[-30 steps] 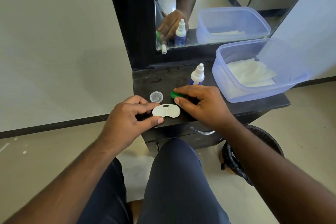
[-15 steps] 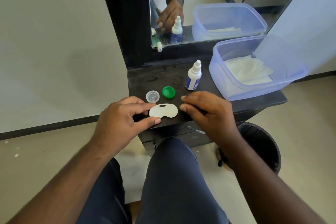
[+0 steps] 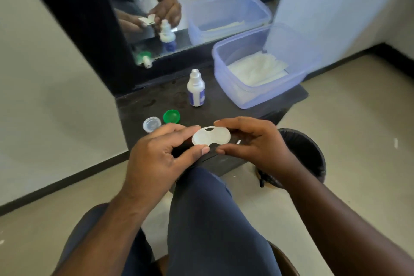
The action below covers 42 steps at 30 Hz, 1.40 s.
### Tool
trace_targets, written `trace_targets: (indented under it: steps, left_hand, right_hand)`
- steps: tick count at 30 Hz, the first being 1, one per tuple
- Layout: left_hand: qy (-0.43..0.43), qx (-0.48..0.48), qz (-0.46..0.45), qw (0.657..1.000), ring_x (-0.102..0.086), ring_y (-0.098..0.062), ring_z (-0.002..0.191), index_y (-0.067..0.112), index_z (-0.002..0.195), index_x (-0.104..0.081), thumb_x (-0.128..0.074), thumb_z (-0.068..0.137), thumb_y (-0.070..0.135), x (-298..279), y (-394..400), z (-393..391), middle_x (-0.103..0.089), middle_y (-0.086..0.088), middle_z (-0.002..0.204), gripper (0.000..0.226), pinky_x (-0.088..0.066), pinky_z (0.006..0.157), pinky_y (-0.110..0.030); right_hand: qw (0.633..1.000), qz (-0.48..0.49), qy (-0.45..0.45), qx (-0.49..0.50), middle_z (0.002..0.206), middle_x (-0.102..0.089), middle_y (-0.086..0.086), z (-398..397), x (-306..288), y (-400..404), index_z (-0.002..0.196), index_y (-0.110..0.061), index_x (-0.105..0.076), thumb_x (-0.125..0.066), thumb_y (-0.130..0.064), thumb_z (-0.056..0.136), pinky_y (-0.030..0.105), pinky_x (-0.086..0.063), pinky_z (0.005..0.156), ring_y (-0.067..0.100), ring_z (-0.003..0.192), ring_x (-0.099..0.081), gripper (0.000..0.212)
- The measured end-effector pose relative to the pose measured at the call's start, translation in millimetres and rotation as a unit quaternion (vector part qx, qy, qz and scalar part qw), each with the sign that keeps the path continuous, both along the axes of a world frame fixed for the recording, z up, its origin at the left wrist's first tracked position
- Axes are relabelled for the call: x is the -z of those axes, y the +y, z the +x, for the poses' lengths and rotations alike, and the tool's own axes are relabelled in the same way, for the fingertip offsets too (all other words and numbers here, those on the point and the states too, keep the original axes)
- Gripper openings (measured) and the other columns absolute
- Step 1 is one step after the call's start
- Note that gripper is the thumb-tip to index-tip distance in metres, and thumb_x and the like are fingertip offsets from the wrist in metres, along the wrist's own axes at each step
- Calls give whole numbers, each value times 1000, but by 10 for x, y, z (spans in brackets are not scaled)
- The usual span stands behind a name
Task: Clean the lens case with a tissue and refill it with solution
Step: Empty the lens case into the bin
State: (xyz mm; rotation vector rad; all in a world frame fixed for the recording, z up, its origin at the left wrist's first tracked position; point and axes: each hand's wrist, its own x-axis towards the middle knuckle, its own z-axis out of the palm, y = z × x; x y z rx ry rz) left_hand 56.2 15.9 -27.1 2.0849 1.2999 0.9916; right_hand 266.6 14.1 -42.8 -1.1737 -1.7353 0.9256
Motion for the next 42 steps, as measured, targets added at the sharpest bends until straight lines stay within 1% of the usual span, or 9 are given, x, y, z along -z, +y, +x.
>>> trace_targets:
  steps: [3, 8, 13, 15, 19, 24, 28, 34, 42]
  left_hand:
    - [2, 49, -7, 999, -57, 3, 74, 19, 110, -72, -74, 75, 40, 7, 25, 369, -67, 10, 94, 42, -43, 65, -13]
    - [37, 133, -1, 990, -52, 3, 77, 20, 125, -62, -67, 69, 56, -16, 115, 993, -66, 10, 101, 66, -49, 73, -20]
    - [117, 180, 85, 973, -64, -25, 101, 7, 121, -64, -71, 80, 30, 83, 260, 1605, -69, -8, 113, 47, -53, 87, -36]
    - [147, 205, 107, 962, -65, -27, 103, 4, 121, -63, -72, 82, 20, 114, 344, 1831, -68, -11, 114, 43, -51, 86, -36]
    - [191, 244, 127, 942, -63, -28, 106, 3, 122, -62, -70, 84, 15, 162, 589, 2097, -66, -11, 120, 40, -52, 85, -38]
    - [224, 254, 171, 925, -65, -26, 104, 3, 121, -62, -70, 85, 10, 268, 719, 2165, -65, -9, 121, 38, -53, 83, -33]
    - [234, 244, 186, 922, -64, -22, 103, 3, 123, -61, -71, 84, 13, 309, 725, 2201, -64, -7, 122, 41, -49, 85, -25]
    - [251, 241, 186, 919, -64, -22, 104, 2, 123, -60, -70, 85, 12, 330, 747, 2229, -62, -7, 125, 41, -45, 89, -23]
    - [249, 231, 203, 918, -65, -23, 106, 0, 116, -65, -73, 80, 6, 335, 758, 2251, -66, -9, 120, 37, -39, 91, -22]
  right_hand:
    - [991, -40, 99, 84, 104, -71, 3, 273, 33, -228, 111, -8, -65, -76, -12, 70, 24, -55, 84, 13, 96, -69, 43]
    - [969, -50, 135, 201, 93, -73, -16, 876, 96, -503, 106, -13, -66, -77, 1, 69, 17, -53, 78, 6, 89, -69, 40]
    - [948, -51, 106, 294, 93, -73, -18, 1557, 296, -705, 98, -25, -70, -79, -3, 71, 15, -50, 76, 2, 86, -68, 36]
    - [939, -56, 104, 322, 91, -74, -15, 1774, 431, -744, 97, -29, -71, -80, -8, 71, 18, -51, 76, 4, 84, -68, 35]
    - [924, -71, 100, 361, 94, -73, 0, 2082, 718, -730, 102, -13, -72, -81, -11, 70, 25, -52, 77, 12, 84, -68, 33]
    - [917, -87, 95, 378, 93, -71, -2, 2272, 953, -651, 103, -9, -69, -79, -3, 71, 15, -51, 73, 1, 78, -67, 34]
    - [920, -79, -18, 384, 90, -67, 2, 2370, 1155, -551, 101, -13, -71, -81, -7, 70, 8, -45, 68, 1, 68, -57, 34]
    - [925, -106, -158, 328, 91, -62, 2, 2480, 1451, -364, 109, -13, -70, -81, -13, 72, 25, -47, 74, 14, 78, -57, 39]
    - [908, -138, -340, 202, 100, -57, 9, 2415, 1510, -73, 115, -11, -65, -71, -18, 81, 27, -42, 78, 23, 89, -54, 35]
